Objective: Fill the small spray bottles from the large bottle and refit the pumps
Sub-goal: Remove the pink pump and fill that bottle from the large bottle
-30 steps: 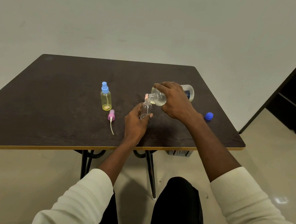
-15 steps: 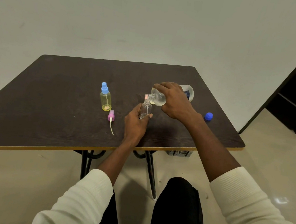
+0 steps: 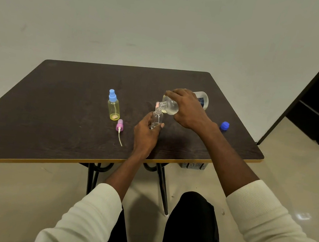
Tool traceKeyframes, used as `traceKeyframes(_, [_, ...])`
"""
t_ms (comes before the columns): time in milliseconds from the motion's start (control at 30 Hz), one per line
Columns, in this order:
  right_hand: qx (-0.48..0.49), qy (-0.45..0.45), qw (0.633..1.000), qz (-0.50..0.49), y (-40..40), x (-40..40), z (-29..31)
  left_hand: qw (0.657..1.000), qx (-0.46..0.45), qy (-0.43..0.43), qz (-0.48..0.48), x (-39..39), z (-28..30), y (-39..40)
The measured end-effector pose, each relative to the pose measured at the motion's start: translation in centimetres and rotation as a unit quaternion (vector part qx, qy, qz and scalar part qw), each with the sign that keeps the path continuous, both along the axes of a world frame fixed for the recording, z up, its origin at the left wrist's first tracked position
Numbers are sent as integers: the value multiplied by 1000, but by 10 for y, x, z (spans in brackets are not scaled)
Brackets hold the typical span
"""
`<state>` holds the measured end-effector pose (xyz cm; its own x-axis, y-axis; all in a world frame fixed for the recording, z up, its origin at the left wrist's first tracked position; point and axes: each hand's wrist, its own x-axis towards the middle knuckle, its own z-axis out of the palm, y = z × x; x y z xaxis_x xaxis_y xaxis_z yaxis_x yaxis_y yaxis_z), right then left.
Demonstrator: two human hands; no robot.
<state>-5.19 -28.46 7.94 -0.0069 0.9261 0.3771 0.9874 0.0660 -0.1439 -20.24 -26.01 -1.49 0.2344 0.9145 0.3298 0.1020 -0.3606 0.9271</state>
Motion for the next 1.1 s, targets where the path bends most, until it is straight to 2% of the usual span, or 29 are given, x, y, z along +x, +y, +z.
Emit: traceKeyframes(1100, [3,-13,1000,5,6,4,-5,1000,7,2,0,-1,-2,2])
